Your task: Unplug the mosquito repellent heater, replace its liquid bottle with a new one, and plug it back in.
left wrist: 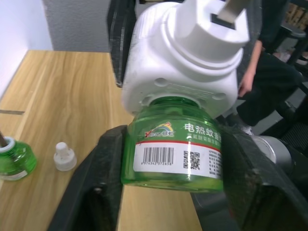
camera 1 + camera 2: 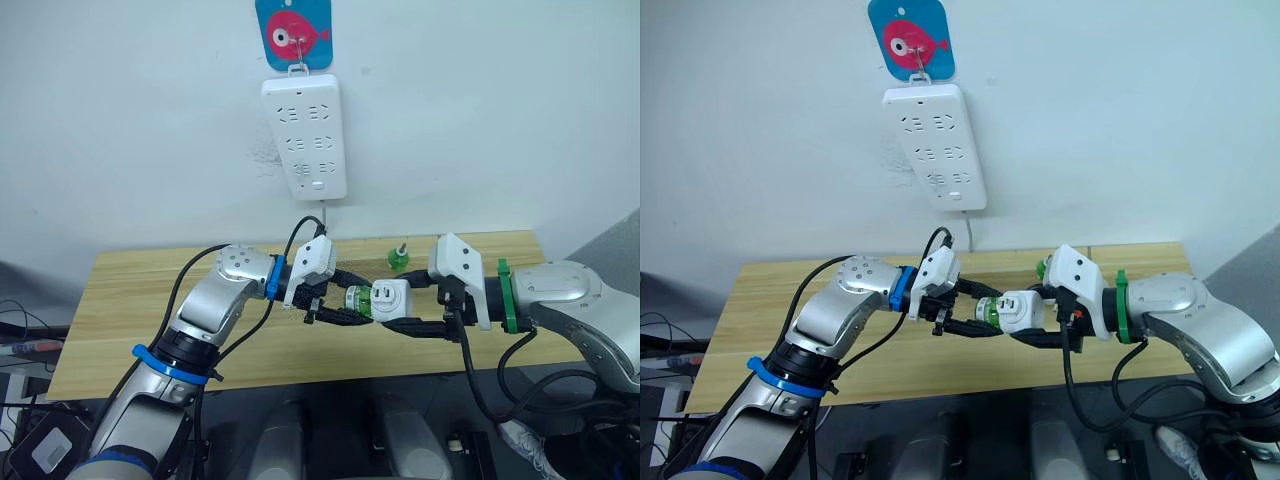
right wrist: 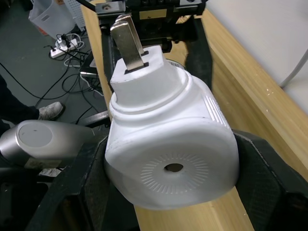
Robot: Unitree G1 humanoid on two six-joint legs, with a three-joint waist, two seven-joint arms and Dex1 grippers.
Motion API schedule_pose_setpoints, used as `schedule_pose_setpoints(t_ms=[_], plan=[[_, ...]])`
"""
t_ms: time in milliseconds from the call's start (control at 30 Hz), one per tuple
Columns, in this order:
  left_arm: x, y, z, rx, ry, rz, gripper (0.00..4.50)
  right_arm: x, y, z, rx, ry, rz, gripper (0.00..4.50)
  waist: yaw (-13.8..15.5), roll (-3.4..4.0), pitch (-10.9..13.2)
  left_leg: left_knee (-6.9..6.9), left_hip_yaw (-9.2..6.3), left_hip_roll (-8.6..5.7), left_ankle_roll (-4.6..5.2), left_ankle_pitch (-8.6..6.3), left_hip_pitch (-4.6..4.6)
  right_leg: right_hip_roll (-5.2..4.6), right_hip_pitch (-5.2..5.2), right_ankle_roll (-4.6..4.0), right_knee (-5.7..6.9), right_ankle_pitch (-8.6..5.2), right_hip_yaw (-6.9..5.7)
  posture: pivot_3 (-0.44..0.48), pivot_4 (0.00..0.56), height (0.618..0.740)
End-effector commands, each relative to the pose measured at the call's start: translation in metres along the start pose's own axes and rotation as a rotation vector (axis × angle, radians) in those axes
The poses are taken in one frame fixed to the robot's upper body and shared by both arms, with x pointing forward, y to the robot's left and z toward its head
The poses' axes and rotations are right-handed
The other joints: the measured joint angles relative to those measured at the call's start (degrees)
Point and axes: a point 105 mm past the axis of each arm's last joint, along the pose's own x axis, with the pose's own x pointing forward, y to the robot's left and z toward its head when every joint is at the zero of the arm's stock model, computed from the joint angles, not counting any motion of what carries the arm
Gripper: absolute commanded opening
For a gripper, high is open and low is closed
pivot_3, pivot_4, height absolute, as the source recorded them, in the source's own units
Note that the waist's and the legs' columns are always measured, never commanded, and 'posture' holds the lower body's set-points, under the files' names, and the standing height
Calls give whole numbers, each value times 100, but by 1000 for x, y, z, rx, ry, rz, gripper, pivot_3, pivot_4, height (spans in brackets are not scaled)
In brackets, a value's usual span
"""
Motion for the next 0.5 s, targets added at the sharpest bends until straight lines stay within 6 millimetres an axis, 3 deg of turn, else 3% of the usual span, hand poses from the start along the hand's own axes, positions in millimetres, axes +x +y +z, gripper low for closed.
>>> schedule_pose_setpoints(t_ms=[33,133,267,500], plan=[[0,1,5,20,-17,7,2318,-2,7,16,-66,-44,8,3186,0,0,0,0,0,0,0,0,0,0,0,0,0,0,0,-212,227,740],[-1,1,5,-3,-30,8,2318,-2,9,17,-28,-76,12,3186,0,0,0,0,0,0,0,0,0,0,0,0,0,0,0,-213,228,740],[-8,4,2,-70,-54,35,2318,-11,-2,23,5,-127,-43,4473,-1,0,0,0,0,0,0,0,0,0,0,0,0,0,1,-212,229,740],[-26,10,-1,-448,-197,96,2318,-51,-36,27,228,-294,-220,4500,0,-1,0,-1,-1,0,1,0,-1,0,0,0,0,0,0,-214,232,740]])
